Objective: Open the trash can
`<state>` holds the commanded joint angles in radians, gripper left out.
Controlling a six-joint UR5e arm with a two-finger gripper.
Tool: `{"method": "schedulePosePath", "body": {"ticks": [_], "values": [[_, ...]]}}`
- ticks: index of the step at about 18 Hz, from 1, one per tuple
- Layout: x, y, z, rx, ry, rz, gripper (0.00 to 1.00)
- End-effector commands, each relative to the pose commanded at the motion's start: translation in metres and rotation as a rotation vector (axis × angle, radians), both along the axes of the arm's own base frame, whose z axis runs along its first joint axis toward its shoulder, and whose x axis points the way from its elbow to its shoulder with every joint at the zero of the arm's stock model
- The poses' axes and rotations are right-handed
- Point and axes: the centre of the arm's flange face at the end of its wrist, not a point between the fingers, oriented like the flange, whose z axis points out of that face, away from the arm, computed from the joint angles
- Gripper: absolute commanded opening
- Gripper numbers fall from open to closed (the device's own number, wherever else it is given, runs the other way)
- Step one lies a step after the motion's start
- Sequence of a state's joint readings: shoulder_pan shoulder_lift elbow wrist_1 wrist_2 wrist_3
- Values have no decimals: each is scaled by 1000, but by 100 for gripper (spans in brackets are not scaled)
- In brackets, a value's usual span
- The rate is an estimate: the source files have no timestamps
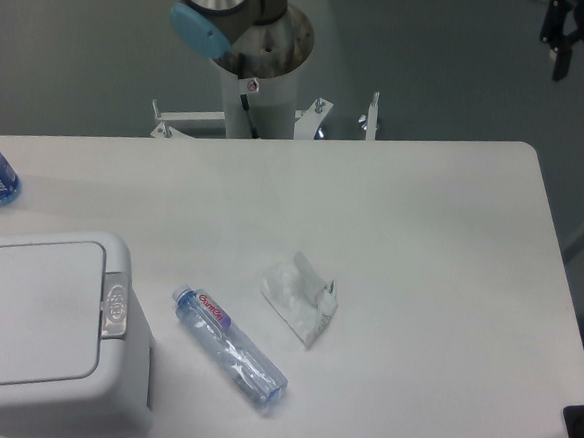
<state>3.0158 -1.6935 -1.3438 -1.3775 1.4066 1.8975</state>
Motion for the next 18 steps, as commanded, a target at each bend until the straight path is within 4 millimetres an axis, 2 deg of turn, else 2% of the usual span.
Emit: {"method": "schedulePosePath", "body": {"ticks": [3,6,12,18], "values": [[2,1,0,7,-7,24,100],[17,10,5,29,-12,77,100],[51,76,7,98,-16,283,100],[102,155,5,130,-13,464,100]]}}
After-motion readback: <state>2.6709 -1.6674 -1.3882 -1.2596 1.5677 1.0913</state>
